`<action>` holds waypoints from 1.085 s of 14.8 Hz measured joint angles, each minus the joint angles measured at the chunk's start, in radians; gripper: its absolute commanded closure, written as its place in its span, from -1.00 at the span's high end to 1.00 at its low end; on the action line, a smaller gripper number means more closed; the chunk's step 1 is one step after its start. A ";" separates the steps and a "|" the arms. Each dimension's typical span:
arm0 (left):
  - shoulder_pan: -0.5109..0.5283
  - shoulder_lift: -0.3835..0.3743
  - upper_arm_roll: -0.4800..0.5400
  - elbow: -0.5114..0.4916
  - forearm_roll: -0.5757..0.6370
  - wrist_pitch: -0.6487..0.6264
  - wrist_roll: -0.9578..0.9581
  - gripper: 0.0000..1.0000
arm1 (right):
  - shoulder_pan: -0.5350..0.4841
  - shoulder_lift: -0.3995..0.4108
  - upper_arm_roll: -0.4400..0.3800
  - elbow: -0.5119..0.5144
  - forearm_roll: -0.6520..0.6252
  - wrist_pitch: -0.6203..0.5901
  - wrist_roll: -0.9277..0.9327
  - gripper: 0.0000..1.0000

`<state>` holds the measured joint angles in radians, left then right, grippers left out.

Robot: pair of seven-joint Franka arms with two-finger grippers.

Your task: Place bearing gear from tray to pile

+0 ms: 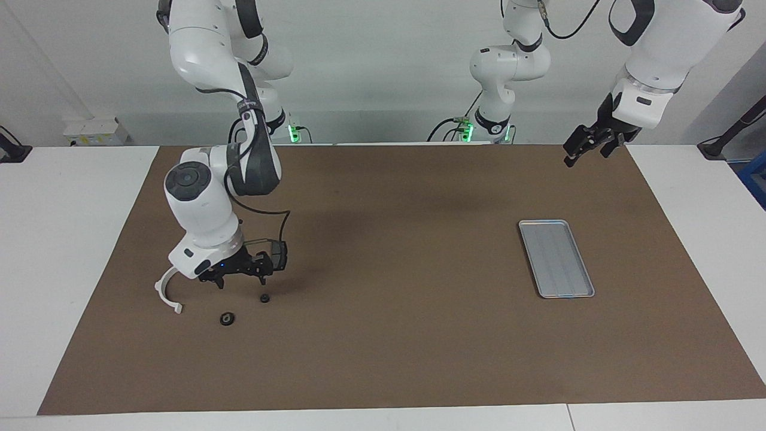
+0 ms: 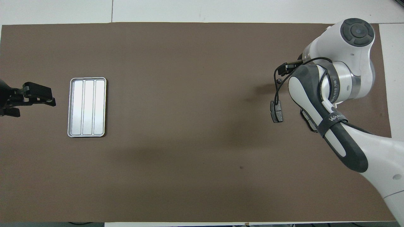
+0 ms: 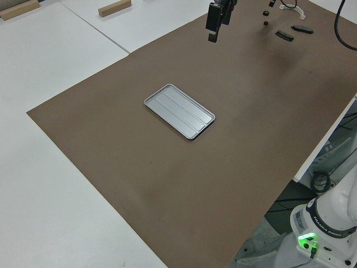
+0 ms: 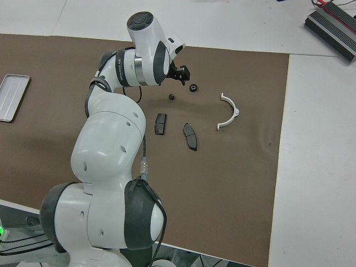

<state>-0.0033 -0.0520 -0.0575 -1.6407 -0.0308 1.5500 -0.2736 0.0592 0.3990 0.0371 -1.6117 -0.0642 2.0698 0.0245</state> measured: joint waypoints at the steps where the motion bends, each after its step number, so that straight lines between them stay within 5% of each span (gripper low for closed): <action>1: 0.000 0.000 0.000 0.000 0.000 0.000 0.000 1.00 | -0.001 -0.029 0.000 0.000 0.000 -0.034 -0.008 1.00; 10: 0.000 0.000 0.000 0.000 0.000 0.000 0.000 1.00 | -0.028 -0.382 -0.006 -0.002 0.068 -0.362 -0.013 1.00; 16: 0.000 0.000 0.000 0.000 0.000 0.000 0.000 1.00 | -0.028 -0.501 -0.024 -0.002 0.078 -0.546 -0.013 1.00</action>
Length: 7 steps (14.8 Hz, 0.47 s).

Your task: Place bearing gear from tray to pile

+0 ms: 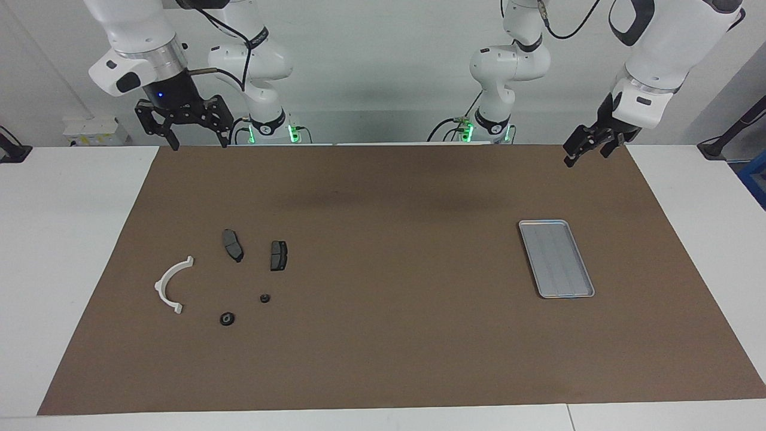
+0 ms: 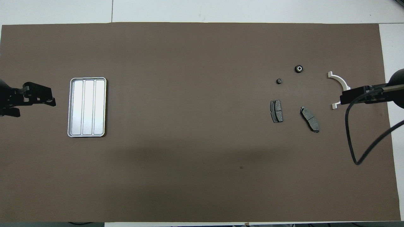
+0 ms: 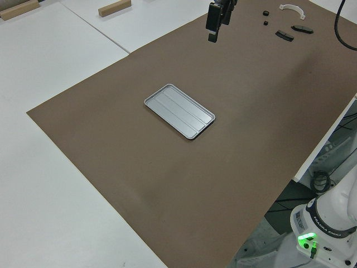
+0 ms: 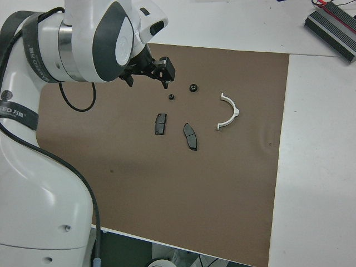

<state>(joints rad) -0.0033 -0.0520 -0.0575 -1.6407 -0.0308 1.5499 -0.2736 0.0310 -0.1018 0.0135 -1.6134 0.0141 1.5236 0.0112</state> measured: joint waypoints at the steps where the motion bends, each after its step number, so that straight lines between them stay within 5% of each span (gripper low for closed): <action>1: 0.000 0.000 0.000 0.000 0.000 0.000 0.000 1.00 | 0.000 0.001 0.000 -0.002 0.000 -0.004 0.000 1.00; 7: 0.000 0.000 0.000 0.000 0.000 0.000 0.000 1.00 | 0.001 0.016 0.000 -0.013 0.000 -0.005 0.000 1.00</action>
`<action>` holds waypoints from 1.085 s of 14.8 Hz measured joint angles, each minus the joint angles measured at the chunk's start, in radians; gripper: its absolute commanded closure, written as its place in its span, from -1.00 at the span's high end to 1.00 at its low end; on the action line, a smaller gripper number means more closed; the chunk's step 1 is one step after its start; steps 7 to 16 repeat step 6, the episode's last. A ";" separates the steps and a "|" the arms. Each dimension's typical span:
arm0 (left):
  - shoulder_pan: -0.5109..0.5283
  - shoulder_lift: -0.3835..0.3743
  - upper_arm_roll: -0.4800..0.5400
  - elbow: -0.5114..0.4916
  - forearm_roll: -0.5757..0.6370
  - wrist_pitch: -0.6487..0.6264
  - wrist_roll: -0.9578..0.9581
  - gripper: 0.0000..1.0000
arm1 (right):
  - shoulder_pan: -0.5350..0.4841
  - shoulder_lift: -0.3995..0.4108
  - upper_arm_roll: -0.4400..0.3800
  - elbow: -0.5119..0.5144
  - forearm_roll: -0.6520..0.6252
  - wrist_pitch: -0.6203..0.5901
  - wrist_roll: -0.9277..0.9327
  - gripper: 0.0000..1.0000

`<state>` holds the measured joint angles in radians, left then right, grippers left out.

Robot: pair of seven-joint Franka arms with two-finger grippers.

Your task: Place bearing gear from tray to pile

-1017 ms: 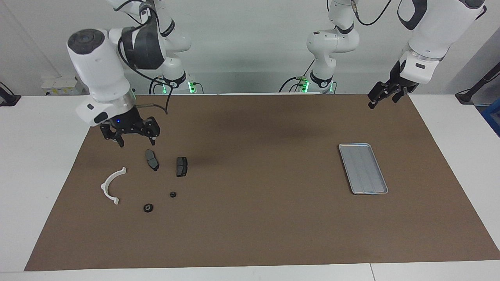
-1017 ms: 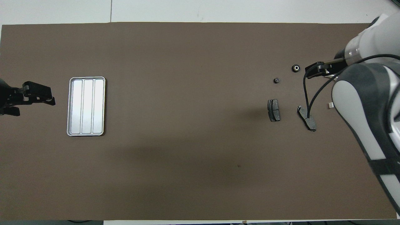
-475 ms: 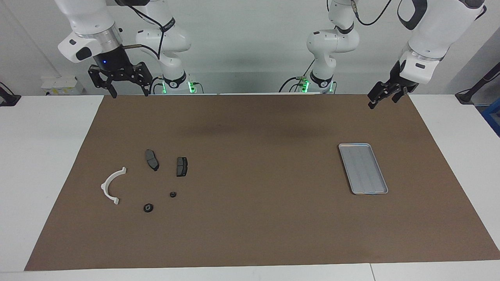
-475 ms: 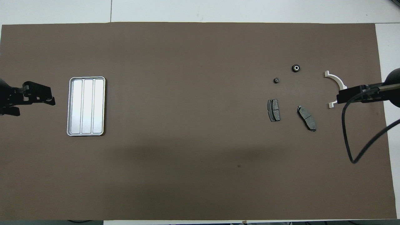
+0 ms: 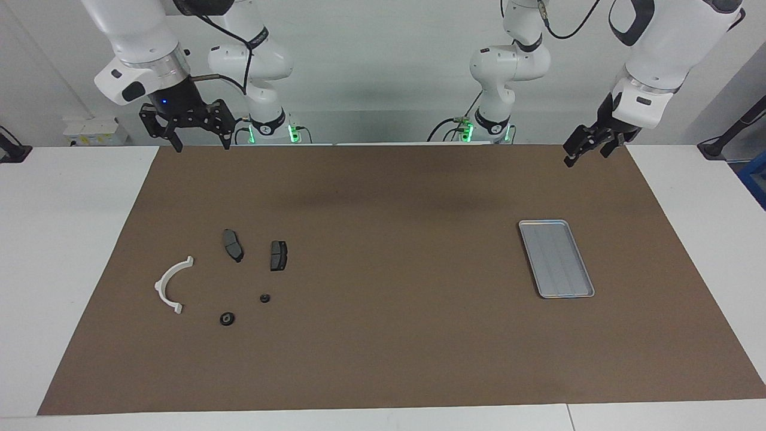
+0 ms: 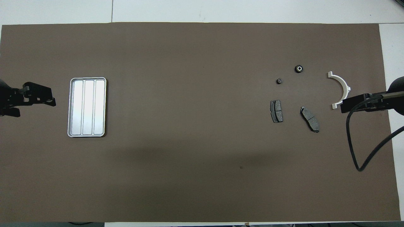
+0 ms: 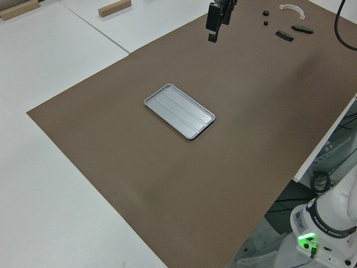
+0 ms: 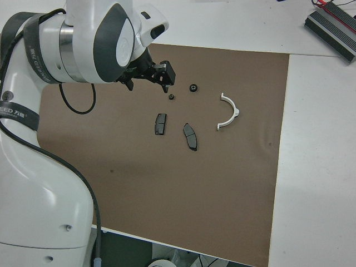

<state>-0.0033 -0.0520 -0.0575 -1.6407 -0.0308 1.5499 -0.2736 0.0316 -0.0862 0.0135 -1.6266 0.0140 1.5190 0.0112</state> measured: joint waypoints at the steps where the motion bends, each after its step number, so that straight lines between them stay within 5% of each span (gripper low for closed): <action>1: 0.000 0.000 0.000 0.000 0.000 0.000 0.000 1.00 | 0.000 0.000 0.000 0.000 0.000 0.001 0.000 1.00; 16: 0.000 0.000 0.000 0.000 0.000 0.000 0.000 1.00 | 0.000 0.001 0.000 0.000 -0.013 0.047 0.000 1.00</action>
